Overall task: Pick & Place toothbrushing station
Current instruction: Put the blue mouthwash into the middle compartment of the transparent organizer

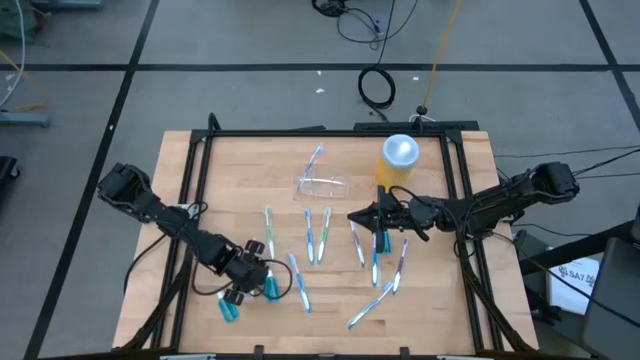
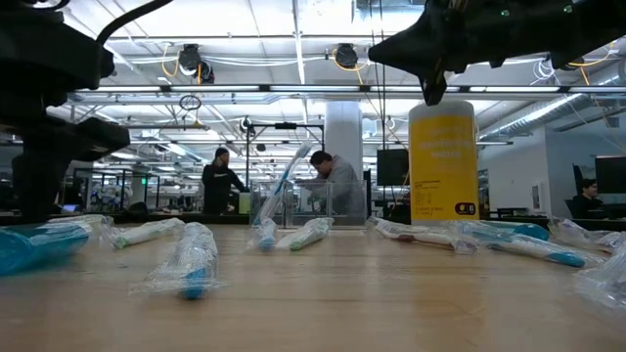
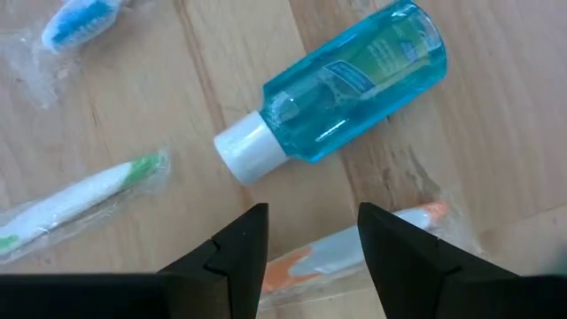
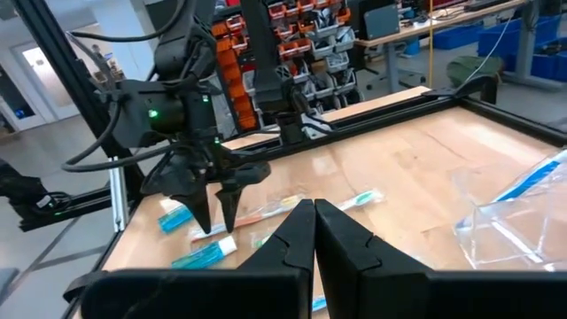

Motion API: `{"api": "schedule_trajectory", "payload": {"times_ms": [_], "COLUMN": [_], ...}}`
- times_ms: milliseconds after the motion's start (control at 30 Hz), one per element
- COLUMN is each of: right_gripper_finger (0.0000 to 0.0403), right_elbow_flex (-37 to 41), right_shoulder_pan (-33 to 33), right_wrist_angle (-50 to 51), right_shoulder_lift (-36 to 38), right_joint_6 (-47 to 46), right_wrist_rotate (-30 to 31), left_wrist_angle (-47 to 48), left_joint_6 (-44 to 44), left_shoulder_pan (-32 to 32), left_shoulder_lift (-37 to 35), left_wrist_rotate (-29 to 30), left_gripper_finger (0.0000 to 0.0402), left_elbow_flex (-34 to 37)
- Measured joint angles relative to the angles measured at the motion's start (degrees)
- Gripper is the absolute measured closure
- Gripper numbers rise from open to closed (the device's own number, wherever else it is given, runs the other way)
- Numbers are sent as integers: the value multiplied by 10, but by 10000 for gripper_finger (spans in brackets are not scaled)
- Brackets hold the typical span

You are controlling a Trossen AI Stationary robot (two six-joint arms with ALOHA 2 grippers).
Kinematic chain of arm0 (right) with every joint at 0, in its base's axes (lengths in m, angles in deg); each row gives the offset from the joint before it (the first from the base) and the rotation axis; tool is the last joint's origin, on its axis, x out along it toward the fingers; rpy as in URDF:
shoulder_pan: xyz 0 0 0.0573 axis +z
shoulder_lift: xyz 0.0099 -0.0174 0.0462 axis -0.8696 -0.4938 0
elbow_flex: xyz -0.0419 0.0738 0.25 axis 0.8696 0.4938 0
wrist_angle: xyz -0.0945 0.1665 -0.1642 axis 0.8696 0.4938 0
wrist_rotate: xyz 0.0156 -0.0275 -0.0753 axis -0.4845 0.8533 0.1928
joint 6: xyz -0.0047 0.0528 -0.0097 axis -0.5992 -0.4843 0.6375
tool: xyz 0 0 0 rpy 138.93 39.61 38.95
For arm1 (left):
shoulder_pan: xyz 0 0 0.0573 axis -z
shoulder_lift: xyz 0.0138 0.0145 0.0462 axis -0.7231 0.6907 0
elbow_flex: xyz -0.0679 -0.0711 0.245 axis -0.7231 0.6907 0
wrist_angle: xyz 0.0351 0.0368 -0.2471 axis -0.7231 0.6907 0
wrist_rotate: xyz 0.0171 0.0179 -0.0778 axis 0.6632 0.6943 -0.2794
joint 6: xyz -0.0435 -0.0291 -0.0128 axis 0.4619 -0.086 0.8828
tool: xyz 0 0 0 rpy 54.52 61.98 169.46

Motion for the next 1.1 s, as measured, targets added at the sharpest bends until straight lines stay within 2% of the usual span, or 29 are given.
{"api": "schedule_trajectory", "payload": {"times_ms": [167, 367, 533, 667, 833, 933, 1100], "right_gripper_finger": [399, 399, 399, 399, 399, 399, 399], "right_elbow_flex": [0, 0, 0, 0, 0, 0, 0], "right_shoulder_pan": [-10, -20, -23, -23, -22, -22, -22], "right_wrist_angle": [0, 0, 0, 0, 2, 2, 8], "right_shoulder_lift": [0, 0, 0, 0, 0, 0, 0], "right_joint_6": [3, 3, 3, 3, 3, 3, 3], "right_wrist_rotate": [1, 2, 2, 1, 0, 0, 0], "left_wrist_angle": [-1, 28, 88, 105, 121, 97, 104], "left_joint_6": [-10, -31, -173, -295, -387, -453, -499], "left_shoulder_pan": [9, 10, 15, 5, -20, -31, -31], "left_shoulder_lift": [0, 0, 0, 8, 37, 56, 73], "left_wrist_rotate": [10, 83, 104, 62, 50, 51, 54], "left_gripper_finger": [222, 222, 222, 222, 222, 222, 222], "left_elbow_flex": [0, -25, -91, -97, -96, -96, -96]}}
